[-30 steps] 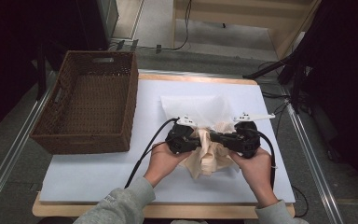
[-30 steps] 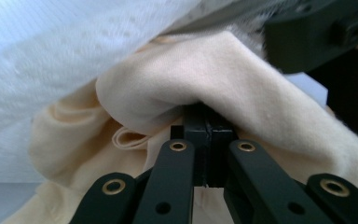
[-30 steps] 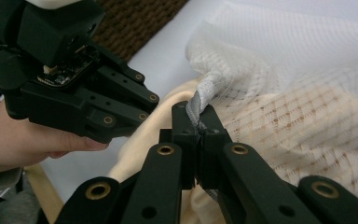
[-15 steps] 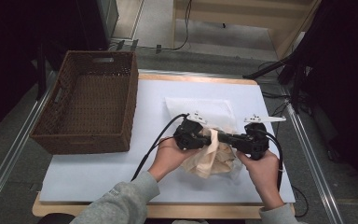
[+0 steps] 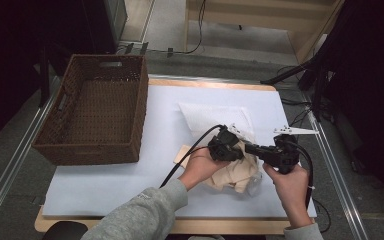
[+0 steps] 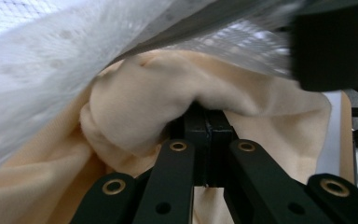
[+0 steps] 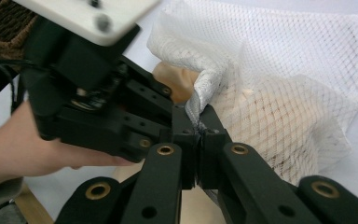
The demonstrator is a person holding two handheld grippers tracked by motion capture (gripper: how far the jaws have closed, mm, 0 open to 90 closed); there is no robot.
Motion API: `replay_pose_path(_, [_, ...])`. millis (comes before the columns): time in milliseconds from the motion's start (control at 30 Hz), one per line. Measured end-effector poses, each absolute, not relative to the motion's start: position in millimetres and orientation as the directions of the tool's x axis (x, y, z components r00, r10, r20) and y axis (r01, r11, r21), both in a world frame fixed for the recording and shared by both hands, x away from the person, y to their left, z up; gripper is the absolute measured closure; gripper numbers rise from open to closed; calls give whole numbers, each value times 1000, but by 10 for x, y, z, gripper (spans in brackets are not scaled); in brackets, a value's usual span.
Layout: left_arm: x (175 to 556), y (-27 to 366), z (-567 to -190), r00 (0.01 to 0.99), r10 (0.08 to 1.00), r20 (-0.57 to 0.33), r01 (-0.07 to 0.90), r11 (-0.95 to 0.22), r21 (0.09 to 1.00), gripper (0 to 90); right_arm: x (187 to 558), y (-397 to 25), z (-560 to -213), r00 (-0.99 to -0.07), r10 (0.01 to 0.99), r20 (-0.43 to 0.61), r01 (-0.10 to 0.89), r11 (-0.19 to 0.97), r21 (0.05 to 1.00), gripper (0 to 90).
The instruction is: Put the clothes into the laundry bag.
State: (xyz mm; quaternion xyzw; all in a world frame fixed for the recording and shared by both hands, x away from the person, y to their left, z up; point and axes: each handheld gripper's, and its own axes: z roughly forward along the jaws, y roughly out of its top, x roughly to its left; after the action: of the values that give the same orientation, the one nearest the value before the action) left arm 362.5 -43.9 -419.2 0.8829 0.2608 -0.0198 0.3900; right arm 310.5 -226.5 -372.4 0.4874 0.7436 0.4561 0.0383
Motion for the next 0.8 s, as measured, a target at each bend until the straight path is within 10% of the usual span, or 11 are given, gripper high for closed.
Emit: replay_pose_path(800, [3636,32,-3943,858,438,-266,490,-546,680,900,3029,-2211,-3674,-550,766,333,666,160,729,890])
